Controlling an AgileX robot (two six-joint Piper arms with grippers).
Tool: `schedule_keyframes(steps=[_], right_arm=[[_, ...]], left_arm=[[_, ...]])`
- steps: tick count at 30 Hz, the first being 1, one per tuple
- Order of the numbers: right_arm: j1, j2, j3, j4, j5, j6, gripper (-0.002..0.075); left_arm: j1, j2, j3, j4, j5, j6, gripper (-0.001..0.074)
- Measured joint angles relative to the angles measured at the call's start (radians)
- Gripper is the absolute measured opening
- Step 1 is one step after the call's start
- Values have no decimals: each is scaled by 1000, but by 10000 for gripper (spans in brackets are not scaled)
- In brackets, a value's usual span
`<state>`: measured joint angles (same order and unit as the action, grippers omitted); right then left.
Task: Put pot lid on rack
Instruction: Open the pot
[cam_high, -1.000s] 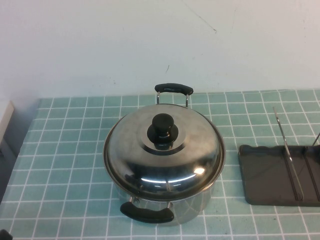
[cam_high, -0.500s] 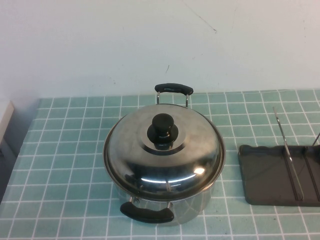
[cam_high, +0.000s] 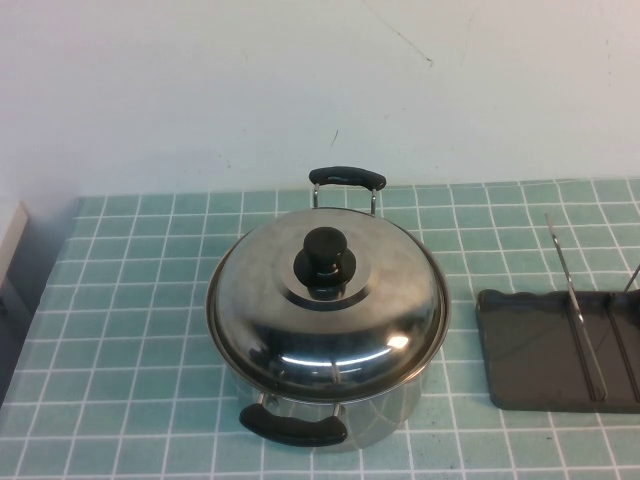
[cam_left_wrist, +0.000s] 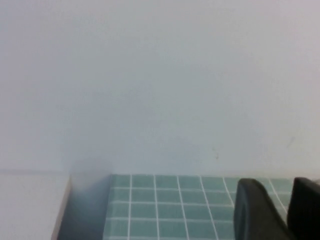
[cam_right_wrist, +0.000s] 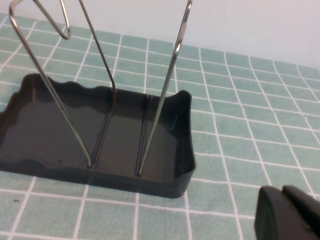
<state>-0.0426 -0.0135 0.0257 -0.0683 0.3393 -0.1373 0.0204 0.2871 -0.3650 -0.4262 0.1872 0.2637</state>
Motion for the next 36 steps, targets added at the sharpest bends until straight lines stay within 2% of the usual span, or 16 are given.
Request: schedule_keyframes(steps=[3,6,8,10,14,18,24,31,36], right_arm=[[0,0,0,0,0,0,-3],[0,0,0,0,0,0,-3],[0,0,0,0,0,0,-3],[0,0,0,0,0,0,-3],[0,0,0,0,0,0,-3],[0,0,0,0,0,0,-3],[0,0,0,0,0,0,-3],[0,0,0,0,0,0,-3],[0,0,0,0,0,0,-3]], left_arm=[[-40,49,-12,207,-122,-237,258],[-118,96,-13,360,-197,-433,428],[-181,138,-13,458,-243,-532,516],[-242,184,-13,573,-305,-611,559],[-367,337,-14,764,-495,-730,586],[-446,522,-43,797,-601,-745,592],[-462,828,-147,824,-835,-745,594],[-462,1147,-262,851,-1005,-748,594],[-464,1293,-302,869,-1097,-760,594]])
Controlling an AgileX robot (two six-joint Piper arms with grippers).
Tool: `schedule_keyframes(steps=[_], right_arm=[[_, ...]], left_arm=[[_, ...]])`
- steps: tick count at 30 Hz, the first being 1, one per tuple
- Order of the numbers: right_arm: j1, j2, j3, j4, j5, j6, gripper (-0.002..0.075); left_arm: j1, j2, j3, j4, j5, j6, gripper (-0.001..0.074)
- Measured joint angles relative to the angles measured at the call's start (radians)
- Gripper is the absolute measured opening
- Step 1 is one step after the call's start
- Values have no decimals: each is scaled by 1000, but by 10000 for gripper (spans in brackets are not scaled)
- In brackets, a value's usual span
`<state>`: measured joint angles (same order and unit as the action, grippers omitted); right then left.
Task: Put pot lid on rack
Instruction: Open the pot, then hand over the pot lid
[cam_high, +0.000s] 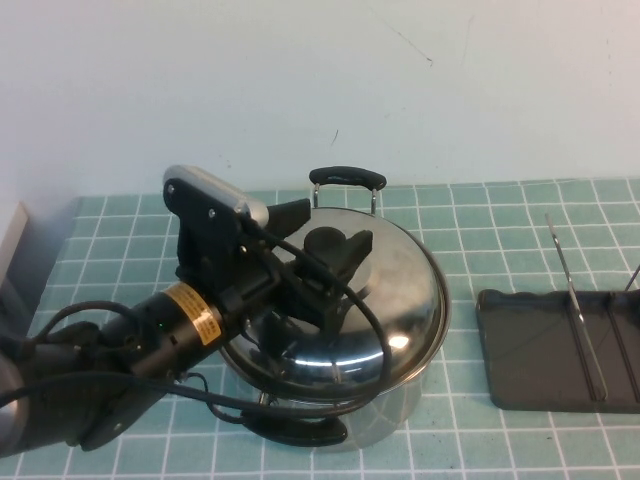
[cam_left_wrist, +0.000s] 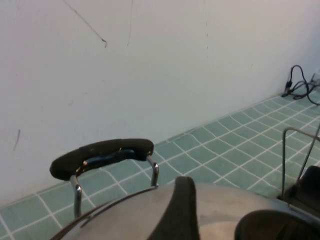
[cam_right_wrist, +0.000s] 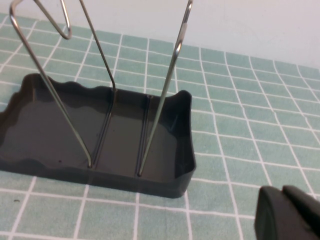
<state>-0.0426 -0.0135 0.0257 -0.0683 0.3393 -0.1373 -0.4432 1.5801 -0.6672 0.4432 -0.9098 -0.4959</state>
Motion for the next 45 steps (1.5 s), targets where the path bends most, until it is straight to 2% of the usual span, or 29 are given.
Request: schedule_keyframes(steps=[3,5,7,10,11,18,24,27,32,34,39,45], right_arm=[[0,0,0,0,0,0,-3],[0,0,0,0,0,0,-3],[0,0,0,0,0,0,-3],[0,0,0,0,0,0,-3],[0,0,0,0,0,0,-3],[0,0,0,0,0,0,-3],[0,0,0,6,-2,8,-3],[0,0,2,178,-27,112,-3],[0,0,2,669,-81,293,-3],[0,0,2,785,-103,307,-3],[0,0,2,812,-139,266,-3],[0,0,2,820,-126,187,-3]], left_arm=[[0,40,-10,21,-5,-3,591],[0,52,-13,36,-3,-3,564],[0,54,-13,44,10,0,499],[0,54,-20,44,28,5,340],[0,54,-22,44,30,11,314],[0,54,-22,48,9,16,317],[0,-28,-20,35,-126,-7,317],[0,-97,-20,20,-165,-133,317],[0,-140,-20,40,-202,-427,317],[0,-140,-20,86,-204,-514,317],[0,-140,-20,235,-207,-605,317],[0,-140,-20,244,-213,-615,317]])
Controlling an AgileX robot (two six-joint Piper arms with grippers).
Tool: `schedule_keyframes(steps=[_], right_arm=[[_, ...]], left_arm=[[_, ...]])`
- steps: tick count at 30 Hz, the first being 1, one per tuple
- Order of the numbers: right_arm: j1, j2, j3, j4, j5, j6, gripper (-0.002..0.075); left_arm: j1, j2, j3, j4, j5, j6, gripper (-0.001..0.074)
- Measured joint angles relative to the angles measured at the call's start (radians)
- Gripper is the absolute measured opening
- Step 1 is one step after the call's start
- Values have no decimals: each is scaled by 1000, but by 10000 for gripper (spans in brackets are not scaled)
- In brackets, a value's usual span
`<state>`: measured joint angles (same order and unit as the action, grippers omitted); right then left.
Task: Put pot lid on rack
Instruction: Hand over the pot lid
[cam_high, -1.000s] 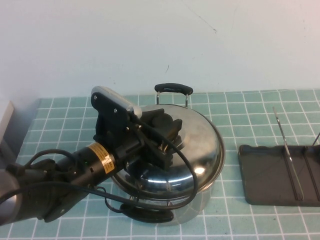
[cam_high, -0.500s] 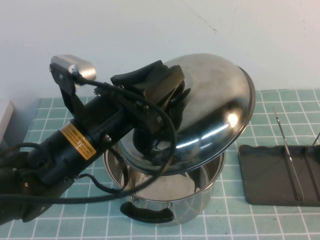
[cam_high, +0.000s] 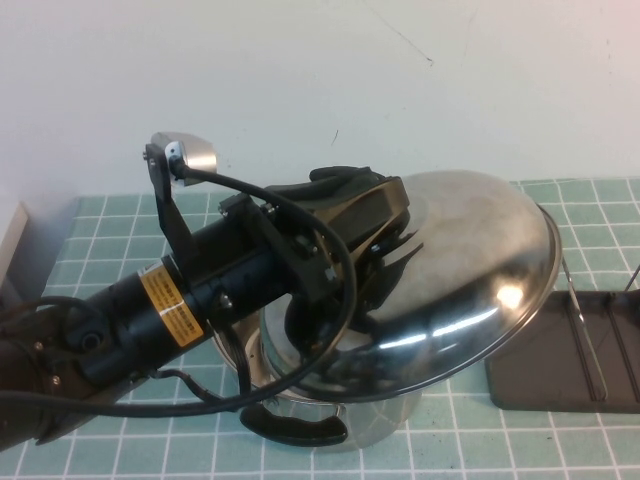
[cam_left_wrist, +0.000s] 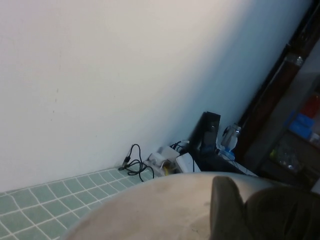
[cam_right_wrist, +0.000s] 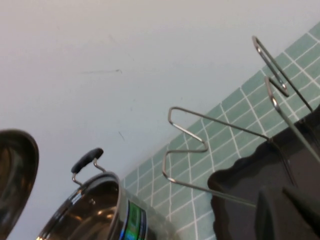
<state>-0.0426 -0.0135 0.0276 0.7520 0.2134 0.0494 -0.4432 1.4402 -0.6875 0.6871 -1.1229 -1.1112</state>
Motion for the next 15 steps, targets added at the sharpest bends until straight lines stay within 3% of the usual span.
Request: schedule_keyframes(steps=[4,10,15], right_arm=[[0,0,0,0,45,-56,-3],[0,0,0,93,-80,-78,-3],[0,0,-18,149,119,-171,-3]], left_arm=[[0,0,0,-18,0,2,317],[0,0,0,-23,0,7,317],[0,0,0,-23,0,9,317]])
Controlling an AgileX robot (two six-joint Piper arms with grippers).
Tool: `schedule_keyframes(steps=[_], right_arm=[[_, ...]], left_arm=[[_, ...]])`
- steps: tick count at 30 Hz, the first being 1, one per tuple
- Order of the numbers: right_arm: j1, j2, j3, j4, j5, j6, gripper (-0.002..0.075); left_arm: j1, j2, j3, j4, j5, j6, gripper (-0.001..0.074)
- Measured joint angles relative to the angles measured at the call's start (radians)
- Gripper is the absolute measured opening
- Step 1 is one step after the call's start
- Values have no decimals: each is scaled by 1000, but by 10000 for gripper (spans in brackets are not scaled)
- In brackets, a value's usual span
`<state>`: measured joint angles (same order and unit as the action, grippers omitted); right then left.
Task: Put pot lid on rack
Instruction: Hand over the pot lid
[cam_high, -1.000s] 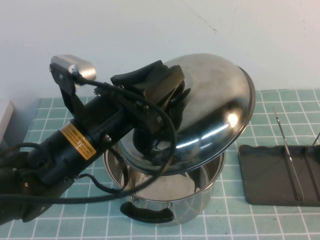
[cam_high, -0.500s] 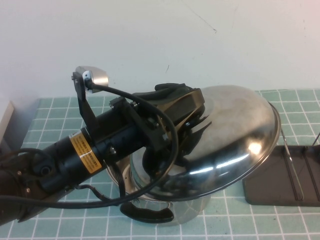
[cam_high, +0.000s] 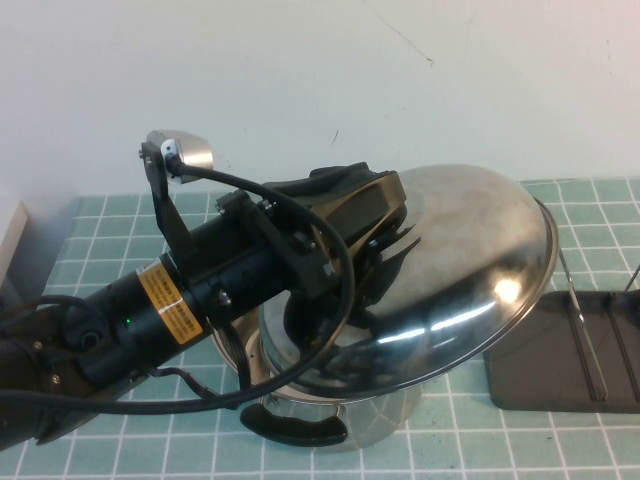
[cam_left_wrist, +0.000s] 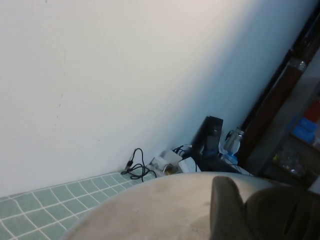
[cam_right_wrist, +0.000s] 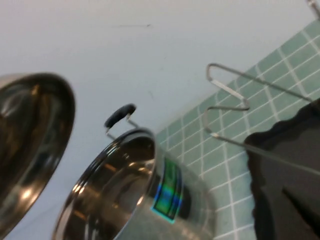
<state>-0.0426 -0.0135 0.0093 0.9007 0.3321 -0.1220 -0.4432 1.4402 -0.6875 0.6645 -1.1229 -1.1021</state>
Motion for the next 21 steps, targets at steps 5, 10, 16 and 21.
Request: schedule_keyframes(steps=[5,10,16,21], right_arm=[[0,0,-76,312,109,-313,-3],[0,75,-162,615,214,-574,13],[0,292,-262,768,391,-742,233],[0,479,-386,781,483,-817,483]], left_arm=[[0,0,0,2,0,4,317],[0,0,0,-4,0,6,317],[0,0,0,-80,0,13,317],[0,0,-2,-103,0,-10,317]])
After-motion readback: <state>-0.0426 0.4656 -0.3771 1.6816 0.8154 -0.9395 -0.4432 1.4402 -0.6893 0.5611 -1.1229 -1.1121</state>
